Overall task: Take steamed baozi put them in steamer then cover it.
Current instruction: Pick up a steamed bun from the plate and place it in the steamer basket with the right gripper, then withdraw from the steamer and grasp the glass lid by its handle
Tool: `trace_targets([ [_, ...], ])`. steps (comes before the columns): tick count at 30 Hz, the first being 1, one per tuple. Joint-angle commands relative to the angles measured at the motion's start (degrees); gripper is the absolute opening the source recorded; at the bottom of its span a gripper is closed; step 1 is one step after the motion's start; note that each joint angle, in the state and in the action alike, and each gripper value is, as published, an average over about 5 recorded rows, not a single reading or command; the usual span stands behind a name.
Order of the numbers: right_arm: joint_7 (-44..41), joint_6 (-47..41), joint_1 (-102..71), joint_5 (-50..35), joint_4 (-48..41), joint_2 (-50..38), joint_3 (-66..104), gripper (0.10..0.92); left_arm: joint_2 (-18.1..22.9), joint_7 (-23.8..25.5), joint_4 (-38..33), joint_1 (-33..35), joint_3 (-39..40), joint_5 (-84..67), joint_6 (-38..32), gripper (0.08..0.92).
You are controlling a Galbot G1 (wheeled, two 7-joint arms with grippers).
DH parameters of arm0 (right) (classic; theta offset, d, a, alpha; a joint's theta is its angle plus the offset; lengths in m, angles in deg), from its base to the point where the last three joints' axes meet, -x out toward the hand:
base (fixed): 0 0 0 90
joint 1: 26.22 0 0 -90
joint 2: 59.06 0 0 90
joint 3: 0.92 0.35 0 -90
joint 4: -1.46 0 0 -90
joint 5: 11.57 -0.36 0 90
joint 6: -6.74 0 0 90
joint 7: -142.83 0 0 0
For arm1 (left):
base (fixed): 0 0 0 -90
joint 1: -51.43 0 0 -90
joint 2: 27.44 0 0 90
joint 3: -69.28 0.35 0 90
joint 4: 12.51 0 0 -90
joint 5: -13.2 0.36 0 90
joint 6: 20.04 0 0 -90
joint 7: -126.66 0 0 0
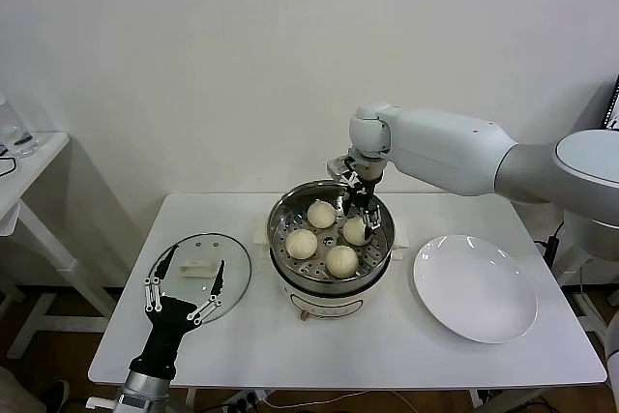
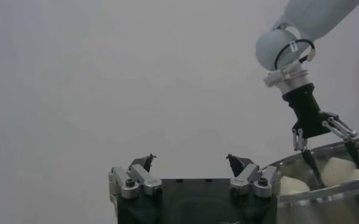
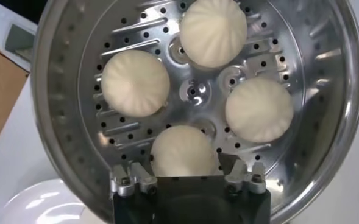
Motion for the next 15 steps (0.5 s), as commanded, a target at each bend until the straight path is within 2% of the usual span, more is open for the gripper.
trace_targets([
  [1, 0.51, 0.32, 0.69, -0.04, 4.0, -3.94, 3.99, 0.821, -0.07, -0.08, -0.22, 0.02, 0.06, 0.37, 0.09, 0.823],
  [5, 0.21, 1.53, 1.52, -1.25, 7.37, -8.68, 10.48, 0.823, -0.1, -0.54, 0.21, -0.26, 0.27, 1.98, 0.19, 0.823],
  [8, 5.96, 5.92, 1.1, -5.46, 10.29, -13.24, 14.88, 0.823, 0.01, -1.9, 0.92, -0.64, 0.41, 5.22, 0.2, 0.823],
  [11, 21.49, 12.7, -1.4, -9.67, 13.76, -18.49, 18.27, 0.823, 0.04, -5.35, 1.38, -1.06, 0.68, 10.55, 2.11, 0.823],
  [15, 52.53, 19.7, -8.45, -10.44, 18.07, -24.86, 22.8, 0.823, -0.08, -9.61, 1.47, -1.58, 0.77, 17.52, 5.41, 0.823],
])
